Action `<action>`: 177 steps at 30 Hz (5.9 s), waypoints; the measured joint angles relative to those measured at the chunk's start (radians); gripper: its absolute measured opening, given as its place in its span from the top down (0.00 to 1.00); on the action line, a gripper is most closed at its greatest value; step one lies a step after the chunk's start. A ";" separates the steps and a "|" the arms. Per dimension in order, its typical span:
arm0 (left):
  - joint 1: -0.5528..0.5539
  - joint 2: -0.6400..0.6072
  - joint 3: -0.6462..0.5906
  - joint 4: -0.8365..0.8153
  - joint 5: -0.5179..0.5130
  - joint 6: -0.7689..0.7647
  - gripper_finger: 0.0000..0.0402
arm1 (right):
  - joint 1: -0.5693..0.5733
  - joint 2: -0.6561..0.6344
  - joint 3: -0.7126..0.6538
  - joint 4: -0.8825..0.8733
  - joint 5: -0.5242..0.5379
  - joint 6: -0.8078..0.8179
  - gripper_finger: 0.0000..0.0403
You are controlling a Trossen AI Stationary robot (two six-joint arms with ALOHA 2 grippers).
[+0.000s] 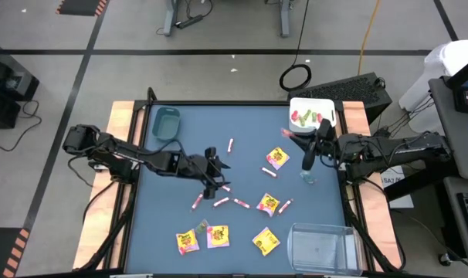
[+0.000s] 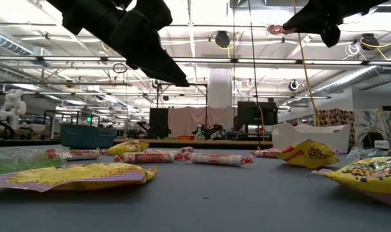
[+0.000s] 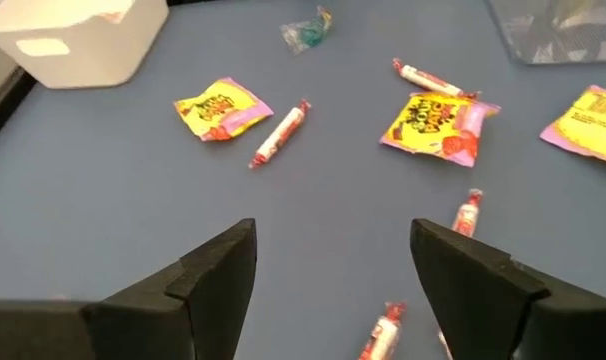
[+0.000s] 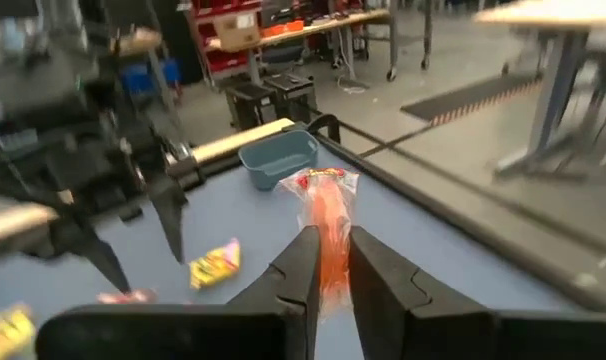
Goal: Sort candy
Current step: Put the orange gummy into the white bin, then put the green gummy into the white bin
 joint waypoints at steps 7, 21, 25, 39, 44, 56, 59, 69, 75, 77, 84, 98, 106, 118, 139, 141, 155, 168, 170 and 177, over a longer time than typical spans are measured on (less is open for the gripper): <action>-0.026 0.000 0.000 -0.007 0.000 -0.001 0.33 | 0.000 0.000 0.001 -0.008 0.001 0.083 0.89; -0.031 0.000 0.000 -0.042 -0.027 -0.042 0.33 | -0.281 0.039 0.002 -0.174 0.109 -0.002 0.89; -0.030 0.000 0.000 -0.118 -0.048 -0.101 0.33 | -0.460 0.060 0.002 -0.234 0.083 -0.023 0.89; -0.070 0.000 0.000 -0.335 -0.044 -0.341 0.33 | -0.898 0.368 0.002 -0.190 -0.237 -0.088 0.89; -0.118 0.000 0.000 -0.381 -0.043 -0.396 0.33 | -0.943 0.508 0.002 -0.139 -0.241 -0.107 0.89; -0.184 0.000 0.000 -0.400 -0.046 -0.486 0.33 | -0.966 0.618 0.002 -0.130 -0.237 -0.160 0.68; -0.199 0.000 0.000 -0.405 -0.018 -0.506 0.33 | -0.965 0.570 0.002 -0.131 -0.237 -0.163 0.60; -0.318 0.000 0.000 -0.388 0.031 -0.610 0.33 | -0.916 0.267 0.004 -0.211 -0.444 -0.115 0.45; -0.405 0.000 0.000 -0.362 0.013 -0.764 0.33 | -0.702 0.094 0.004 -0.185 -0.574 -0.023 0.45; -0.434 0.000 0.000 -0.361 -0.002 -0.832 0.33 | -0.612 0.057 0.004 -0.167 -0.572 -0.009 0.45; -0.518 0.000 0.000 -0.309 -0.047 -0.916 0.33 | -0.281 0.052 0.004 -0.105 -0.385 0.005 0.45; -0.544 0.177 0.006 -0.296 -0.046 -0.919 0.33 | 0.114 0.335 0.004 0.119 -0.074 -0.029 0.45; -0.543 0.202 0.008 -0.279 0.014 -0.888 0.46 | 0.183 0.494 0.003 0.301 -0.075 -0.075 0.45; -0.499 0.198 0.008 -0.288 -0.027 -0.699 0.89 | 0.196 0.624 0.003 0.408 -0.083 -0.028 0.45; -0.260 0.078 0.225 -0.444 -0.284 0.023 0.97 | 0.191 0.993 0.005 0.974 -0.188 0.086 0.38; -0.238 0.078 0.241 -0.447 -0.292 0.082 0.97 | 0.185 1.030 0.005 1.073 -0.185 0.086 0.36; -0.136 0.078 0.259 -0.436 -0.288 0.196 0.97 | 0.101 1.164 0.011 1.342 -0.207 0.055 0.39; -0.129 0.078 0.259 -0.387 -0.284 0.215 0.97 | 0.033 1.164 0.011 1.348 -0.303 0.047 0.75; -0.126 0.078 0.259 -0.386 -0.284 0.205 0.97 | 0.028 1.164 0.011 1.348 -0.315 0.043 0.80; -0.108 0.078 0.259 -0.400 -0.281 0.083 0.79 | 0.028 1.164 0.011 1.333 -0.314 0.041 0.91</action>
